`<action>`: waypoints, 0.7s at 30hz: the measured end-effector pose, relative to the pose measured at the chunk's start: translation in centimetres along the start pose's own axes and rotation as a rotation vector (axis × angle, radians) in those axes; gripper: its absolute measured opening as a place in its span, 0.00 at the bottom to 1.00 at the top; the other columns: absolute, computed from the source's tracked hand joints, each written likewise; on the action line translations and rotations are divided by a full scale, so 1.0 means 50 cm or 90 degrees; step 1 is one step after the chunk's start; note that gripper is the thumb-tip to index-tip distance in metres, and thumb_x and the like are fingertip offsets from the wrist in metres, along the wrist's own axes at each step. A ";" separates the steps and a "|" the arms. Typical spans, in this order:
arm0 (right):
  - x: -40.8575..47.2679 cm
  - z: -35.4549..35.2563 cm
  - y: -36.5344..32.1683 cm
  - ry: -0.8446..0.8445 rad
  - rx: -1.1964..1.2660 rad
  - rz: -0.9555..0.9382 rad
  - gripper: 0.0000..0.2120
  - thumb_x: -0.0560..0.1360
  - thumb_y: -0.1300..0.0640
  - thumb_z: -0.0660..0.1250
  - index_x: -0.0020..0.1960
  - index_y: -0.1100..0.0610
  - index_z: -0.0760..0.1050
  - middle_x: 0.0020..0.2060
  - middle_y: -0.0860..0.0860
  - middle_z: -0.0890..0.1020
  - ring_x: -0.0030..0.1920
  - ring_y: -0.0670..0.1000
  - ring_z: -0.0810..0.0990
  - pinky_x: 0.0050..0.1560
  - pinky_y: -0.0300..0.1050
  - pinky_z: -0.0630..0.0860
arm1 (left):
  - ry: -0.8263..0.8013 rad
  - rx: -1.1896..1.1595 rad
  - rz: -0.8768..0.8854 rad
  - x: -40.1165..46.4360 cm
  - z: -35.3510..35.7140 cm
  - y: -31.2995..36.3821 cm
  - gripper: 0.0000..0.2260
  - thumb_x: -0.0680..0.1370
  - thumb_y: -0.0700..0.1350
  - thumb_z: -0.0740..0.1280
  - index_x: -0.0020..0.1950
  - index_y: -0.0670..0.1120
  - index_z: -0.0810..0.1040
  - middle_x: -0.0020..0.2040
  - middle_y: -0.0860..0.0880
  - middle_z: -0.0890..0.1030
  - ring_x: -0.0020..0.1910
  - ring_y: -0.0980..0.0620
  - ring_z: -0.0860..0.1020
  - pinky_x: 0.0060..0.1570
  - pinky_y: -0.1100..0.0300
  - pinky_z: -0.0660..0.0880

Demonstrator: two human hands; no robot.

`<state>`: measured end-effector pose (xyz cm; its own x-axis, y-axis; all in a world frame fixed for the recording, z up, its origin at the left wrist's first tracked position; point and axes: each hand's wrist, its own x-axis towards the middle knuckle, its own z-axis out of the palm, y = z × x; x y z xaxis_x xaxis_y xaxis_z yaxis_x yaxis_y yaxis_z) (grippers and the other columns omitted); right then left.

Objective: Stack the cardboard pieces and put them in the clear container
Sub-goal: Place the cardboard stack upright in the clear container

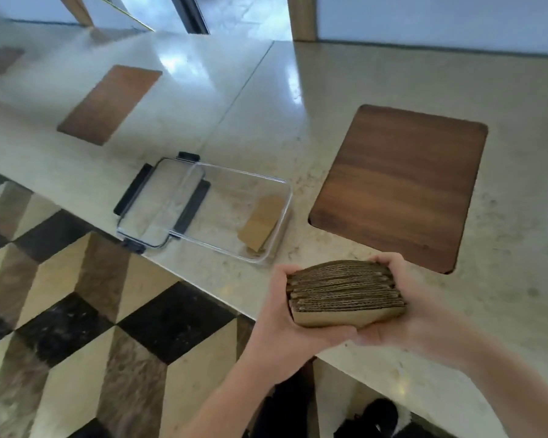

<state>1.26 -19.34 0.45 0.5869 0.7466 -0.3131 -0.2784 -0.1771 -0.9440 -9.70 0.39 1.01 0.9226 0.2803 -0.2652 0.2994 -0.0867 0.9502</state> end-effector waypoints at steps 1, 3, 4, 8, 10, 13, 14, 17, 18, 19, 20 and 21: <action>0.013 0.020 -0.027 -0.005 0.018 -0.003 0.46 0.56 0.57 0.85 0.66 0.44 0.65 0.49 0.37 0.84 0.48 0.45 0.87 0.44 0.44 0.84 | 0.039 -0.036 -0.012 -0.009 -0.017 0.014 0.34 0.61 0.45 0.87 0.60 0.53 0.72 0.55 0.50 0.87 0.55 0.51 0.87 0.50 0.59 0.82; 0.055 0.064 -0.077 0.007 0.030 -0.017 0.47 0.53 0.58 0.85 0.66 0.47 0.65 0.50 0.35 0.85 0.49 0.43 0.87 0.43 0.40 0.83 | 0.110 -0.122 -0.024 -0.017 -0.062 0.038 0.33 0.60 0.44 0.86 0.59 0.48 0.73 0.53 0.46 0.88 0.52 0.49 0.88 0.47 0.58 0.83; 0.081 0.085 -0.096 0.026 0.048 -0.015 0.48 0.51 0.57 0.85 0.65 0.47 0.66 0.50 0.35 0.85 0.50 0.41 0.87 0.43 0.39 0.83 | 0.142 -0.161 -0.030 -0.015 -0.083 0.048 0.33 0.60 0.44 0.86 0.59 0.46 0.73 0.52 0.46 0.88 0.51 0.49 0.88 0.45 0.59 0.83; 0.190 0.169 -0.138 0.057 0.277 0.005 0.46 0.54 0.64 0.84 0.69 0.55 0.71 0.56 0.56 0.86 0.56 0.55 0.87 0.51 0.46 0.83 | 0.252 -0.314 -0.055 0.030 -0.156 0.075 0.31 0.61 0.48 0.84 0.58 0.46 0.75 0.50 0.46 0.88 0.51 0.43 0.88 0.48 0.54 0.84; 0.244 0.226 -0.147 0.071 0.405 -0.002 0.40 0.60 0.64 0.84 0.69 0.59 0.72 0.52 0.60 0.84 0.53 0.58 0.85 0.53 0.51 0.82 | 0.270 -0.343 -0.083 0.071 -0.194 0.073 0.31 0.61 0.52 0.84 0.58 0.46 0.75 0.50 0.47 0.87 0.53 0.43 0.87 0.51 0.53 0.83; 0.321 0.295 -0.154 0.118 0.537 0.011 0.39 0.67 0.55 0.83 0.72 0.64 0.71 0.60 0.68 0.80 0.59 0.64 0.82 0.63 0.64 0.79 | 0.248 -0.313 -0.105 0.130 -0.247 0.066 0.34 0.59 0.54 0.84 0.59 0.48 0.74 0.49 0.54 0.87 0.51 0.51 0.87 0.46 0.61 0.82; 0.356 0.311 -0.159 0.153 0.551 0.017 0.37 0.68 0.52 0.83 0.71 0.64 0.73 0.61 0.68 0.80 0.61 0.65 0.81 0.66 0.65 0.77 | 0.228 -0.295 -0.103 0.157 -0.272 0.060 0.35 0.59 0.54 0.85 0.60 0.48 0.74 0.49 0.55 0.87 0.50 0.54 0.87 0.44 0.64 0.82; 0.425 0.331 -0.170 0.254 0.543 0.025 0.24 0.67 0.52 0.84 0.59 0.59 0.84 0.56 0.62 0.84 0.59 0.63 0.84 0.68 0.64 0.77 | 0.170 -0.241 -0.121 0.211 -0.323 0.057 0.35 0.59 0.55 0.85 0.60 0.48 0.74 0.49 0.56 0.87 0.47 0.59 0.87 0.42 0.68 0.81; 0.447 0.335 -0.169 0.286 0.540 0.032 0.21 0.68 0.54 0.82 0.58 0.59 0.85 0.55 0.62 0.85 0.58 0.63 0.84 0.67 0.64 0.77 | 0.142 -0.210 -0.138 0.228 -0.347 0.058 0.35 0.59 0.57 0.84 0.60 0.48 0.74 0.49 0.54 0.87 0.46 0.61 0.87 0.41 0.68 0.80; 0.464 0.335 -0.170 0.311 0.549 0.040 0.20 0.68 0.55 0.81 0.58 0.59 0.84 0.55 0.62 0.84 0.58 0.63 0.84 0.67 0.65 0.78 | 0.107 -0.168 -0.154 0.242 -0.370 0.060 0.35 0.59 0.59 0.84 0.60 0.50 0.75 0.50 0.53 0.87 0.45 0.62 0.86 0.41 0.68 0.80; 0.476 0.331 -0.173 0.336 0.556 0.055 0.23 0.68 0.56 0.80 0.61 0.61 0.82 0.55 0.62 0.84 0.58 0.63 0.84 0.66 0.65 0.78 | 0.060 -0.115 -0.166 0.253 -0.394 0.062 0.35 0.59 0.62 0.82 0.60 0.52 0.76 0.51 0.53 0.87 0.44 0.63 0.86 0.40 0.69 0.79; 0.495 0.329 -0.176 0.360 0.562 0.072 0.28 0.67 0.56 0.81 0.65 0.63 0.80 0.56 0.62 0.84 0.58 0.63 0.84 0.64 0.64 0.80 | 0.003 -0.055 -0.170 0.270 -0.426 0.063 0.34 0.60 0.65 0.81 0.60 0.54 0.77 0.52 0.55 0.86 0.44 0.65 0.85 0.41 0.70 0.78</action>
<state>5.74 11.23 2.70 0.7284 0.3073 -0.6124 -0.6754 0.4726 -0.5661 -1.49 24.24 3.92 0.8121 0.2872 -0.5079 0.5102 0.0727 0.8570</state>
